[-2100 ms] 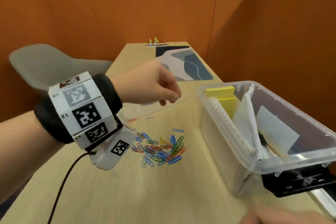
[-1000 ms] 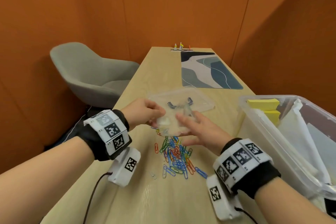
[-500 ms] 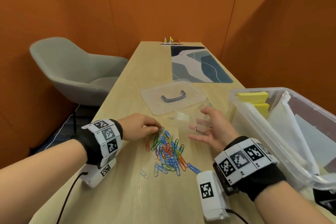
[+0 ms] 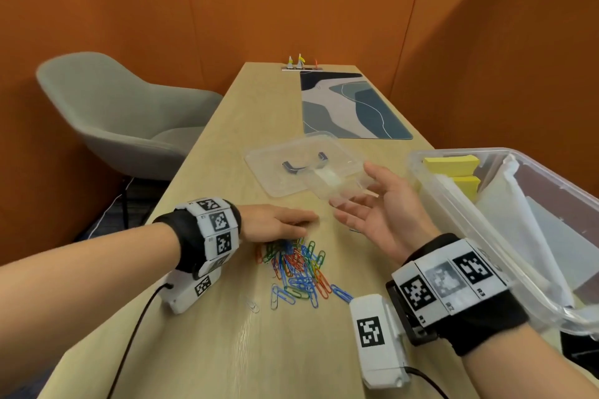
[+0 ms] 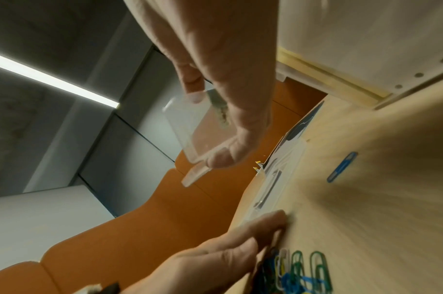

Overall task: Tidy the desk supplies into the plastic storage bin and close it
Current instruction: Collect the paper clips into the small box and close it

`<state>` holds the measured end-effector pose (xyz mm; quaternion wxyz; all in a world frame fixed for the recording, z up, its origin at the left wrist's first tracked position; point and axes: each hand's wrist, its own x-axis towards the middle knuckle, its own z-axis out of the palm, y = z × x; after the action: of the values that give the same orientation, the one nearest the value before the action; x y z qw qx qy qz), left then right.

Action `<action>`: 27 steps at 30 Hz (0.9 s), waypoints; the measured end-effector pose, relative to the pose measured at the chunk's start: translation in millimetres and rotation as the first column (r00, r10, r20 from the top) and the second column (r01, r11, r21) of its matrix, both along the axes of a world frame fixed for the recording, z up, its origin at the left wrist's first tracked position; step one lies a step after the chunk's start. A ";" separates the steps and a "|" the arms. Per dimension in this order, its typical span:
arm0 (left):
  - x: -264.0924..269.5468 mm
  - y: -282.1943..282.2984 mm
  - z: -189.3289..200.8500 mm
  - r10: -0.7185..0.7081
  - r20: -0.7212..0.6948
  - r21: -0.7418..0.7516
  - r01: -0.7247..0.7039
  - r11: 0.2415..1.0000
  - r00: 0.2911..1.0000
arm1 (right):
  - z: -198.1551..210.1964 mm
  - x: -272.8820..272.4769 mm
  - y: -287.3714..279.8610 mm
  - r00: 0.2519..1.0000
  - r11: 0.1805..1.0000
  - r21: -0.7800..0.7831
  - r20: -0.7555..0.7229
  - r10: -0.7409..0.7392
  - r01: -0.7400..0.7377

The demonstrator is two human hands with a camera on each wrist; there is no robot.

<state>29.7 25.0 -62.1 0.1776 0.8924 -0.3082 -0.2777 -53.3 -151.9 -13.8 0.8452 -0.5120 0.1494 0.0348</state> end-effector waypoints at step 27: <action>-63.8 -20.3 11.6 -0.359 0.350 -0.200 0.444 0.873 0.865 | -16.2 -2.0 -4.6 0.992 0.961 -0.259 -0.047 -0.117 0.101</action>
<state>-34.1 4.8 -50.5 0.1878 0.8059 -0.5476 -0.1237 -55.3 -156.5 -29.9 0.7676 -0.6065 0.2066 -0.0155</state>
